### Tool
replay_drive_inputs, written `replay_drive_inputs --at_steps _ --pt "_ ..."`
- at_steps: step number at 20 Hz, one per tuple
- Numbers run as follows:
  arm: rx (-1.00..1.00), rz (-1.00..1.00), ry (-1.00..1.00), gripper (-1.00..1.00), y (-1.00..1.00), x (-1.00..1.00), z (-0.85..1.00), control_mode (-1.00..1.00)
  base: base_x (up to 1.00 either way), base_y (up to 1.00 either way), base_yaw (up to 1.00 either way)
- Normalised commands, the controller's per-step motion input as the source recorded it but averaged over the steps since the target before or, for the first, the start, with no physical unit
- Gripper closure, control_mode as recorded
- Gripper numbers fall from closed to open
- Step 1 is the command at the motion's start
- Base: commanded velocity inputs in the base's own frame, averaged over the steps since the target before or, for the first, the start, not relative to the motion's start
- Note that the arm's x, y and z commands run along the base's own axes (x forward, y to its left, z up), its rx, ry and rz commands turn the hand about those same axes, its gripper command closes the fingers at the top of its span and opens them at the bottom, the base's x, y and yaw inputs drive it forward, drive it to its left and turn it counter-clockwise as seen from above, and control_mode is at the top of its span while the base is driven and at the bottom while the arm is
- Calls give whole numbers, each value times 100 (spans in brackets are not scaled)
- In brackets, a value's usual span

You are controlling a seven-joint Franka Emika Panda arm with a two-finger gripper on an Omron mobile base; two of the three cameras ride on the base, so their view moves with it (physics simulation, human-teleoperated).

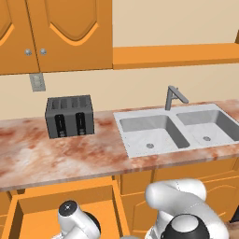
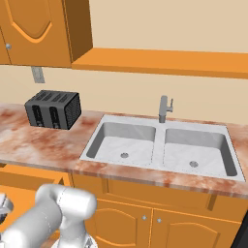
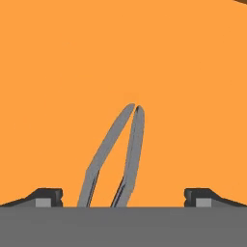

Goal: Take the tongs from the drawer on the left and place them on the dining counter next to the tray containing the hot dog.

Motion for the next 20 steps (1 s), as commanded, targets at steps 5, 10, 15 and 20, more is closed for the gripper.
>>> replay_drive_inputs --at_steps 5,10,15,20 --pt "0 3 0 -100 4 0 -37 -100 0 0 0" --pt "0 2 -3 -100 3 0 -44 -100 0 0 0" --pt "4 1 -1 100 8 0 -38 -100 0 0 0" --pt "0 -3 0 100 2 -7 3 -100 0 0 0"
